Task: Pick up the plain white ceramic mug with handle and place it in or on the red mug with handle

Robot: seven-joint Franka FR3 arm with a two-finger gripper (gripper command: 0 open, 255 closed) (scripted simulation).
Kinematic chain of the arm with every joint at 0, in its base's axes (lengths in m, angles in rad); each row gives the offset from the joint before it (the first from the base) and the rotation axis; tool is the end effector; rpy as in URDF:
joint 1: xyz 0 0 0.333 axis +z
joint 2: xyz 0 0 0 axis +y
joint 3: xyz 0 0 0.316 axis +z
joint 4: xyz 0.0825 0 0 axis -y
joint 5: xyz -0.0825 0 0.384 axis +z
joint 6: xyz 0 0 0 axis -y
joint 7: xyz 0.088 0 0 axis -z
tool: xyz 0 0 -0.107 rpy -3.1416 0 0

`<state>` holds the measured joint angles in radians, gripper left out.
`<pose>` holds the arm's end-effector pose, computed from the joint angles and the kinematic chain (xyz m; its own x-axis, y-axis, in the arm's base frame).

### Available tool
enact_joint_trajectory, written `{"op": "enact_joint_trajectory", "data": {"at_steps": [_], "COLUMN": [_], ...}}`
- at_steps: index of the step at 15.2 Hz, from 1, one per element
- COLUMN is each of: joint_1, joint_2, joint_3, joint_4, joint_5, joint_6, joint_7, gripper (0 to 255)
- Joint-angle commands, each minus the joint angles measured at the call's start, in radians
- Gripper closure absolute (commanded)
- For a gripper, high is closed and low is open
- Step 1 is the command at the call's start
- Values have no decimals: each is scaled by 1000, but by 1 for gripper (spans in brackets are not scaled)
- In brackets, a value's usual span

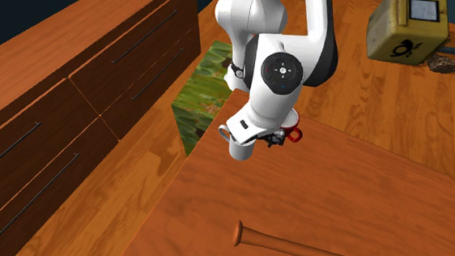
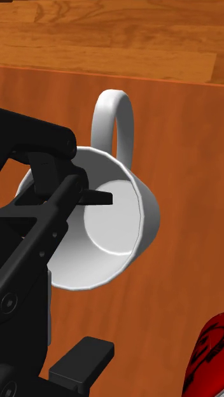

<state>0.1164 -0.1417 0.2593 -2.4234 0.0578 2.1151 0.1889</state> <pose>0.4188 0.1674 0.3472 0.9754 0.1424 -0.1683 0.1485 -0.9886 0.0246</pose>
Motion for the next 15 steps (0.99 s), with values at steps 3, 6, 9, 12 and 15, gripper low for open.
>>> {"op": "enact_joint_trajectory", "data": {"at_steps": [3,6,9,12,15], "joint_1": [0,0,0,0,0], "joint_2": [0,0,0,0,-25], "joint_3": [0,0,0,0,-2], "joint_4": [0,0,0,0,19], "joint_5": [0,0,0,0,5], "joint_6": [0,0,0,0,-43], "joint_7": [0,0,0,0,-4], "gripper": [255,255,255,255,255]}}
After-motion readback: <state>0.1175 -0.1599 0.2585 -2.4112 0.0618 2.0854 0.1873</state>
